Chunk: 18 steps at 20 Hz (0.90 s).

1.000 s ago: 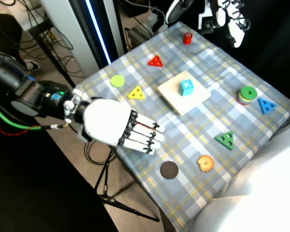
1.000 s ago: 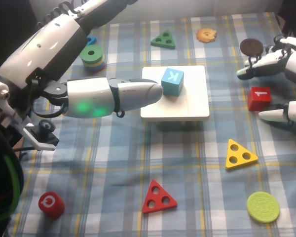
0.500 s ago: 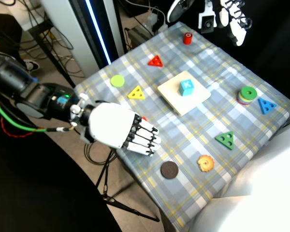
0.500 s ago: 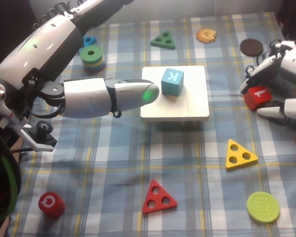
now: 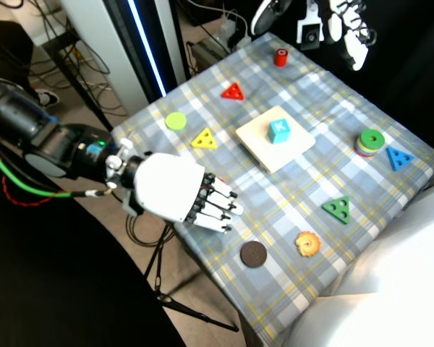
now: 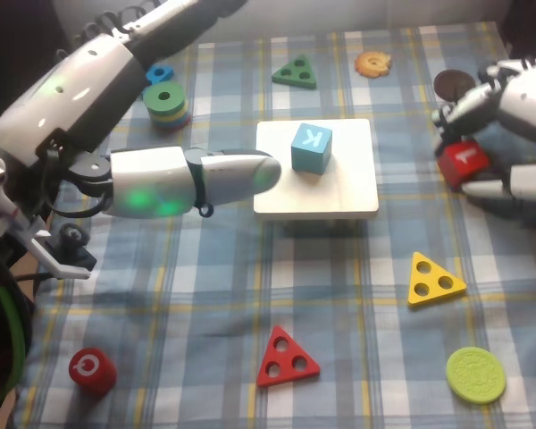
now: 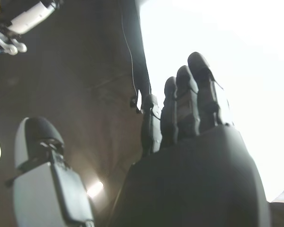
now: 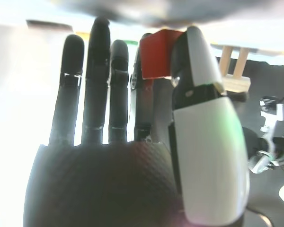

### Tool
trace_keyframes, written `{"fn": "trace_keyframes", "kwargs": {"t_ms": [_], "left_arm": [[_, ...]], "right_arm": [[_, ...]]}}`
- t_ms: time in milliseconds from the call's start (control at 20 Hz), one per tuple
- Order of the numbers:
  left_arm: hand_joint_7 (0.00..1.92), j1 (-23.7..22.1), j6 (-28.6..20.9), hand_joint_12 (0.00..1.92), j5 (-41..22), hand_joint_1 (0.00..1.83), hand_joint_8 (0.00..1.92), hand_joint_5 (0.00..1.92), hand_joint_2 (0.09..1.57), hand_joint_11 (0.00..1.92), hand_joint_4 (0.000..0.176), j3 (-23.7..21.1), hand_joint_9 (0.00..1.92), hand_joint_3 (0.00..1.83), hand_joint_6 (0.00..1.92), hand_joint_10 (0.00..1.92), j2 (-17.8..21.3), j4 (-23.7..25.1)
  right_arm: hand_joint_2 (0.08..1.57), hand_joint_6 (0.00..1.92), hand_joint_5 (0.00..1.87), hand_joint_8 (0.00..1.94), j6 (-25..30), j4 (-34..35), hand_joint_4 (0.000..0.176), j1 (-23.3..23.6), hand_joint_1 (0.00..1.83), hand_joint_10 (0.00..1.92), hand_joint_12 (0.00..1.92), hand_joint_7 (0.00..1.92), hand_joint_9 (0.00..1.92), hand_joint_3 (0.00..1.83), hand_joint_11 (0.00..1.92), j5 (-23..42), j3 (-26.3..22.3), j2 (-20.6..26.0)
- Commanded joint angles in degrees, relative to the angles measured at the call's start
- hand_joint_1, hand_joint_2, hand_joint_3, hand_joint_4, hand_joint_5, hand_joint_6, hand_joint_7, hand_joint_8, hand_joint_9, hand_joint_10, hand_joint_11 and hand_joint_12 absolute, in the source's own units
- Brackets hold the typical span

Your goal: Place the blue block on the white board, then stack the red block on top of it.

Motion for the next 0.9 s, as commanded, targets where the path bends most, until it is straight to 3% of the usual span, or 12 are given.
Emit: {"fn": "trace_keyframes", "kwargs": {"t_ms": [0,100,200,250,300,400,450,500,550,600,750,850], "left_arm": [[0.17,-0.27,-0.65,0.61,-6.91,0.74,0.00,0.21,0.83,0.00,0.161,-0.21,0.16,0.00,0.01,0.00,0.55,1.27],[0.16,0.13,-0.65,0.58,-6.91,0.76,0.00,0.21,0.82,0.00,0.168,-0.44,0.15,0.00,0.00,0.00,1.09,1.19],[0.16,0.36,-0.65,0.60,-6.89,0.73,0.00,0.21,0.84,0.00,0.163,-0.53,0.15,0.00,0.00,0.00,1.34,1.14],[0.16,0.43,-0.65,0.61,-6.84,0.74,0.00,0.21,0.84,0.00,0.162,-0.53,0.15,0.00,0.00,0.00,1.40,1.14],[0.16,0.53,-0.65,0.62,-6.77,0.73,0.00,0.21,0.84,0.00,0.168,-0.55,0.15,0.00,0.00,0.00,1.48,1.14],[0.16,0.76,-0.65,0.60,-6.60,0.72,0.00,0.19,0.85,0.00,0.174,-0.58,0.15,0.00,0.00,0.00,1.66,1.14],[0.17,0.90,-0.65,0.62,-6.44,0.71,0.00,0.20,0.85,0.00,0.176,-0.63,0.16,0.00,0.00,0.00,1.85,1.14],[0.17,1.10,-0.65,0.63,-6.38,0.72,0.01,0.21,0.85,0.00,0.171,-0.72,0.16,0.00,0.01,0.00,2.08,1.14],[0.18,1.31,-0.65,0.63,-6.38,0.71,0.00,0.21,0.84,0.00,0.174,-0.84,0.17,0.00,0.01,0.01,2.30,1.13],[0.18,1.38,-0.65,0.65,-6.38,0.71,0.00,0.22,0.84,0.00,0.169,-0.87,0.17,0.00,0.00,0.00,2.40,1.12],[0.18,1.50,-0.65,0.67,-6.34,0.72,0.00,0.21,0.84,0.00,0.165,-0.86,0.18,0.00,0.00,0.00,2.69,1.01],[0.19,1.76,-0.65,0.66,-6.23,0.73,0.00,0.21,0.84,0.00,0.163,-0.86,0.18,0.00,0.00,0.00,2.85,0.66]], "right_arm": [[1.19,1.17,0.95,1.24,0.07,-0.21,0.000,1.86,1.21,0.01,1.12,0.71,0.85,0.00,0.29,7.43,-0.16,0.30],[1.19,1.16,0.95,1.24,0.58,-3.10,0.000,4.53,1.21,0.01,1.07,0.71,0.85,0.00,0.28,7.70,-0.34,0.43],[1.18,1.14,0.97,1.21,3.43,-6.73,0.000,7.10,1.21,0.02,1.09,0.73,0.89,0.00,0.33,8.77,-0.20,0.43],[1.13,1.02,0.97,0.68,5.37,-8.77,0.000,8.48,1.16,0.02,1.12,0.72,0.89,0.00,0.32,9.68,-0.03,0.32],[1.12,0.99,0.97,0.36,7.24,-10.73,0.000,9.88,1.13,0.01,1.13,0.80,0.88,0.00,0.29,10.67,0.21,-0.03],[1.10,0.95,1.00,0.10,10.05,-13.81,0.000,11.99,1.12,0.00,1.13,0.89,0.85,0.00,0.26,11.72,0.84,-1.03],[1.10,0.93,1.01,0.06,11.24,-15.57,0.000,13.09,1.16,0.01,1.09,0.91,0.87,0.00,0.38,11.88,1.19,-1.74],[1.09,0.91,1.02,0.04,11.88,-16.70,0.000,13.88,1.17,0.04,1.04,0.92,0.96,0.00,0.68,11.90,1.51,-2.44],[1.13,1.01,1.02,0.89,12.02,-17.57,0.000,14.57,1.22,0.04,0.97,0.81,0.98,0.02,0.76,11.90,1.82,-3.33],[1.16,1.07,1.00,1.10,12.04,-17.93,0.000,14.83,1.22,0.02,1.00,0.76,0.95,0.01,0.57,11.90,2.00,-3.83],[1.16,1.01,1.03,1.17,14.89,-20.05,0.000,15.50,1.23,0.02,1.11,0.75,0.96,0.00,0.42,11.90,3.45,-6.14],[1.17,1.10,0.99,1.17,17.71,-21.74,0.000,15.55,1.22,0.00,1.09,0.74,0.90,0.00,0.34,11.89,4.69,-7.49]]}}
